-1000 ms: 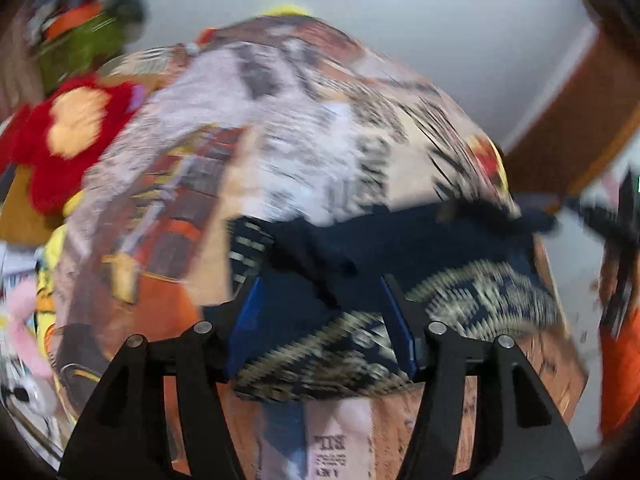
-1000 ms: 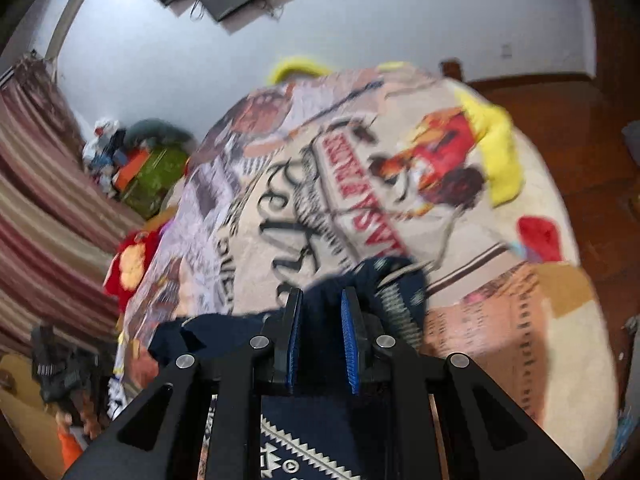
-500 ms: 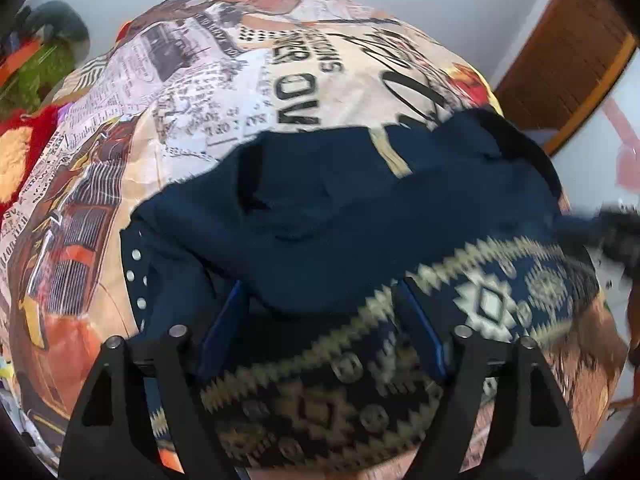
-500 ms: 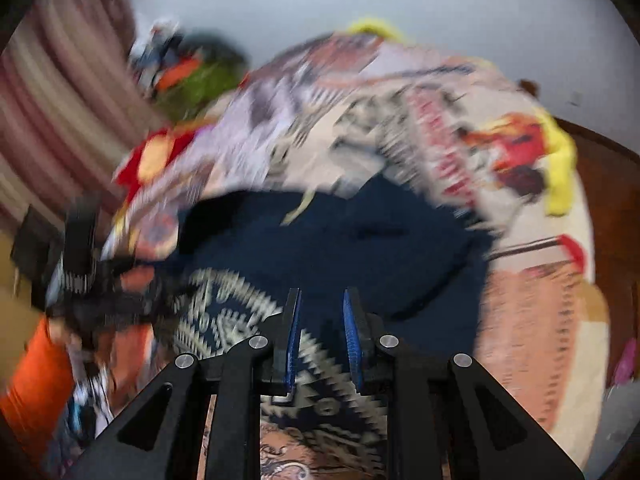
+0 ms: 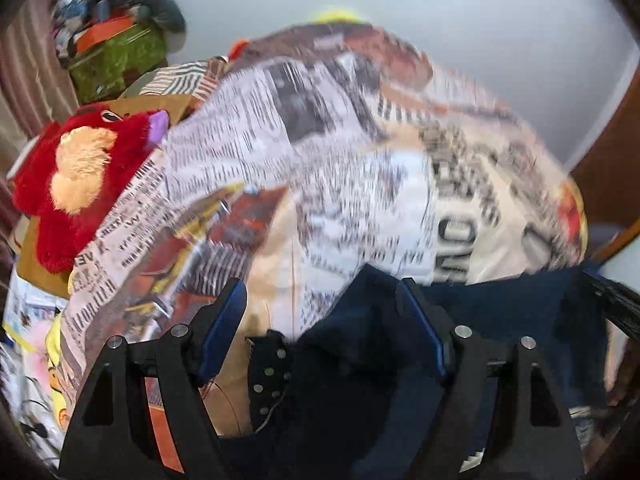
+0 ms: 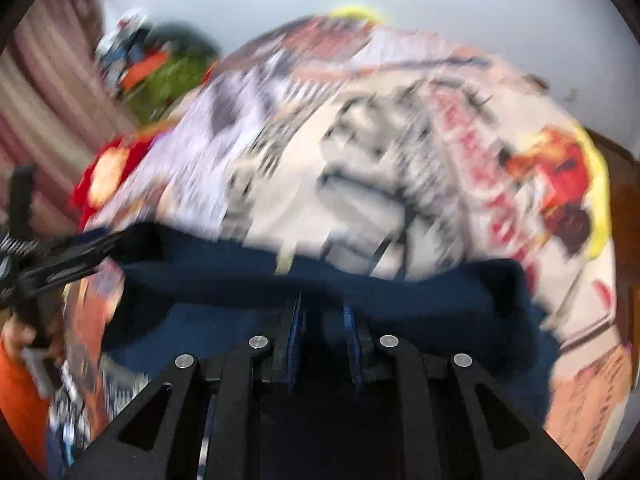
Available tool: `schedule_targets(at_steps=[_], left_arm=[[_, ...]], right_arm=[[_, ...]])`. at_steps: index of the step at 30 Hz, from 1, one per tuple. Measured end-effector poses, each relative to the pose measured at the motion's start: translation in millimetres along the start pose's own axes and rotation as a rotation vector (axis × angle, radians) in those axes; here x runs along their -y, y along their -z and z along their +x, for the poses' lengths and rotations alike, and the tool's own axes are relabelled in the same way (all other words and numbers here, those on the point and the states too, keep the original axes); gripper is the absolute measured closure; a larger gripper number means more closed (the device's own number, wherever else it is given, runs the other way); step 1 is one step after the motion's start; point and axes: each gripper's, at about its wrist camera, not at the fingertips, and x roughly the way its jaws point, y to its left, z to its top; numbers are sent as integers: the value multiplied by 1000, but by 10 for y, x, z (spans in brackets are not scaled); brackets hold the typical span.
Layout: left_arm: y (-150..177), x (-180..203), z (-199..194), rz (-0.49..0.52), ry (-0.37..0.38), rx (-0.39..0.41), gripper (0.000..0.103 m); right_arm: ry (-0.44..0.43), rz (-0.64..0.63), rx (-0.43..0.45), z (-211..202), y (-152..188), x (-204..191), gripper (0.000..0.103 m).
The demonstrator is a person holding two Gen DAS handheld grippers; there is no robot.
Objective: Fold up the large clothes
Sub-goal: 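Grasp the Aztec-patterned hem band with both grippers and lift it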
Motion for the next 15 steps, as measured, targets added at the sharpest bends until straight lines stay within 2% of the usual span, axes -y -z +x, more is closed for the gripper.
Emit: schedule_targets(at_steps=[2,3,6,8,12,15], left_arm=[[19,-26,-127,-11,35,8,26],[49,-20,-177,-9,52,5,26],[234,113,-219,35,124,-43,26],[438,267,-225,79,161,-80,26],[912,568,-134,153,250,-177,26],[1255,695,-7,223,212,-236,25]], right_arm=[[60,24,55,-60,-122,44,86],[63,34,68,-104,-167,76,86],[-21,49,45,-232,-145,54,86],[-68,25,26,-306,-49,-28,86],[-135,-106,-35,-392,319,-372,86],[-186,-163,-136,-303,685,-602,86]])
